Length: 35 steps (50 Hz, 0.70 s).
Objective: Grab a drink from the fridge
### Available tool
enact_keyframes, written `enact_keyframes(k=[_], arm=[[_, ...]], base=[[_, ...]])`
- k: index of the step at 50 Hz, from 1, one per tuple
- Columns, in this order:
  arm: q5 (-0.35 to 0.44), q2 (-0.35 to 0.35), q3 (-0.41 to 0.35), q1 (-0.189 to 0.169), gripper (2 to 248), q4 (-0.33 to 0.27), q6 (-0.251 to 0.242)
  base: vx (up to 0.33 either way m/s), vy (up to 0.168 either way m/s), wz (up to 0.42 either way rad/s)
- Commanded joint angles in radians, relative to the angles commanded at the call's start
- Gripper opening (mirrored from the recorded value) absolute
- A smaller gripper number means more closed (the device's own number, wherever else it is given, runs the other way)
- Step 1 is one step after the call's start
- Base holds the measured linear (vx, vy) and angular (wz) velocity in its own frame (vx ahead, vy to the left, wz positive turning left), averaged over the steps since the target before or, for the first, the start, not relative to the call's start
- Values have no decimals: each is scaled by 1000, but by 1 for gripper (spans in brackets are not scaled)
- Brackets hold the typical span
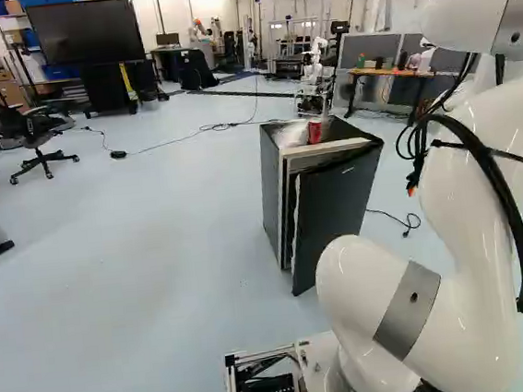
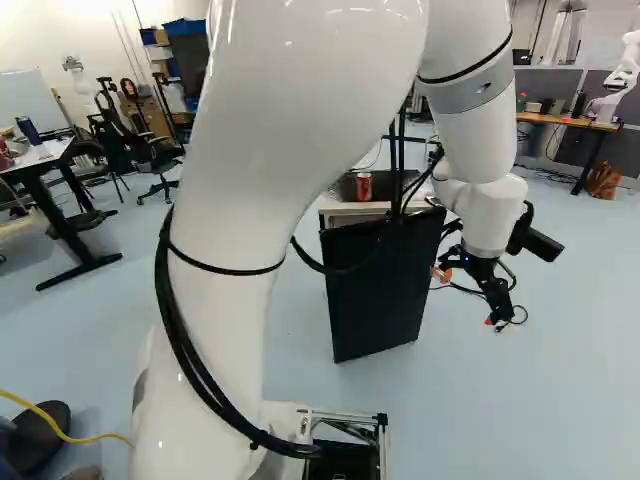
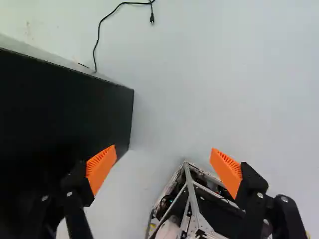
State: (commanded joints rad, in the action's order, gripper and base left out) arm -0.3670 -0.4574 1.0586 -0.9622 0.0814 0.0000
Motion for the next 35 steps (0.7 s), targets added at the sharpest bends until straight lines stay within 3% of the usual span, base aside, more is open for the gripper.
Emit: enact_keyframes(k=[16,35], arm=[[65,64,-89,6,247,-167,0],[136,130,-178,37,247,-370,0]], base=[[0,0,0],[0,0,0]])
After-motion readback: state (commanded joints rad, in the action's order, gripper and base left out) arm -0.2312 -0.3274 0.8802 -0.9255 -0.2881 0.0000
